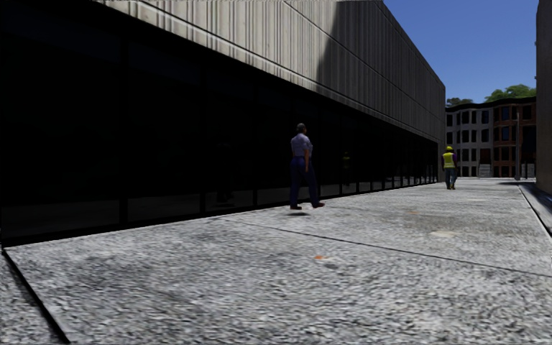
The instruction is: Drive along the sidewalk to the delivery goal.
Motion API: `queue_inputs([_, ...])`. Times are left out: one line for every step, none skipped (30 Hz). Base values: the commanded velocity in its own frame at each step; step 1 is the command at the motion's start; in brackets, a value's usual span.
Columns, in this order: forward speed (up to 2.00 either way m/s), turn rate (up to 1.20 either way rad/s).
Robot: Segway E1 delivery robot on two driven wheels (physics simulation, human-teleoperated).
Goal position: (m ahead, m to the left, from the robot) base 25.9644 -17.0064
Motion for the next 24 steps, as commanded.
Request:
queue_inputs([2.0, -0.51])
queue_inputs([2.0, -0.51])
queue_inputs([2.0, -0.51])
queue_inputs([2.0, -0.51])
queue_inputs([2.0, -0.51])
queue_inputs([2.0, -0.51])
queue_inputs([2.0, -0.51])
queue_inputs([2.0, -0.51])
queue_inputs([2.0, -0.51])
queue_inputs([2.0, -0.51])
queue_inputs([2.0, -0.51])
queue_inputs([2.0, -0.51])
queue_inputs([2.0, -0.51])
queue_inputs([2.0, -0.51])
queue_inputs([2.0, -0.51])
queue_inputs([2.0, -0.51])
queue_inputs([2.0, -0.51])
queue_inputs([2.0, -0.51])
queue_inputs([2.0, -0.51])
queue_inputs([2.0, -0.51])
queue_inputs([2.0, -0.51])
queue_inputs([2.0, -0.51])
queue_inputs([2.0, -0.51])
queue_inputs([2.0, -0.51])
